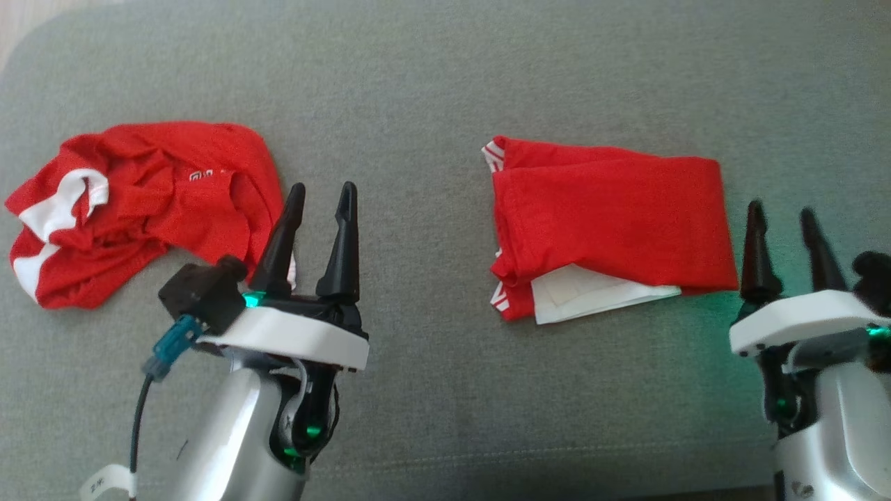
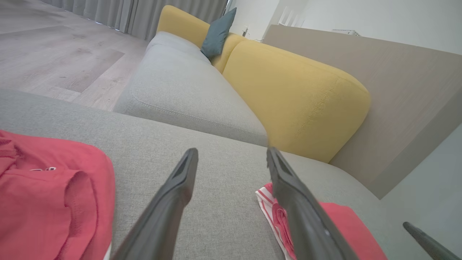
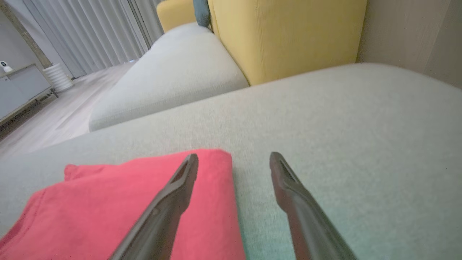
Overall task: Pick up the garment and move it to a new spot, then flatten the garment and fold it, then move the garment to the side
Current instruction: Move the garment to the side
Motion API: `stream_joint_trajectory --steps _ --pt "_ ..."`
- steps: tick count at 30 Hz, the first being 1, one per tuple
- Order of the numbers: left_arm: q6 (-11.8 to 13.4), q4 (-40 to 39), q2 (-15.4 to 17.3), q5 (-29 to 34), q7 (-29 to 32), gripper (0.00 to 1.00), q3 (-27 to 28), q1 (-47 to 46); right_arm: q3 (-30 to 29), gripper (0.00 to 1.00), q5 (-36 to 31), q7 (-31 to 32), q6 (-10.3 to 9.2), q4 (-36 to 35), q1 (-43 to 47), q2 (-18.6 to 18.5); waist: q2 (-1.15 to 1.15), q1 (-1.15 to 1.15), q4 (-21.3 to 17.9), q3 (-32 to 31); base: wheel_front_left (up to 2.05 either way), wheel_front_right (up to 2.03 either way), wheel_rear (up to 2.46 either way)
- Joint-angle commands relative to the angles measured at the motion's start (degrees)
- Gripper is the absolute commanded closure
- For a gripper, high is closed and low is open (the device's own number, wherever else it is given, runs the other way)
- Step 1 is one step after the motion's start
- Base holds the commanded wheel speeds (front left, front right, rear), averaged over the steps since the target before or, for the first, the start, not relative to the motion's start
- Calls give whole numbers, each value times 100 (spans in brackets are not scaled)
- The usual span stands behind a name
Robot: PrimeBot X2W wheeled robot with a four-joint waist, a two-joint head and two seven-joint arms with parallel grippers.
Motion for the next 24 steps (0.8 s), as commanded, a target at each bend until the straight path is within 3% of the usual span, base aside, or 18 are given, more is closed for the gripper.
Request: stream_joint_trajectory --steps 1,15,16,17,21,24 --pt "-40 -162 -5 65 -30 0 133 -273 136 0 88 73 37 -21 -203 -8 0 0 68 108 0 0 0" --pt "-31 -146 -12 105 -30 0 125 -540 385 0 377 294 37 1333 -886 -6 0 0 255 522 0 0 0" --pt "-26 -156 -12 112 -30 0 132 -555 423 67 340 298 37 1391 -940 -6 0 0 251 556 0 0 0" --pt "-21 -168 -12 121 -30 0 142 -571 456 100 278 299 37 1444 -993 -6 0 0 242 589 0 0 0" --pt "-10 -177 -13 159 -30 0 158 -643 538 100 -49 247 37 1502 -1223 -23 0 0 168 698 0 0 0" --pt "-17 -168 -13 182 -30 0 154 -705 631 100 -311 193 37 1385 -1423 -238 0 0 73 755 0 0 0"
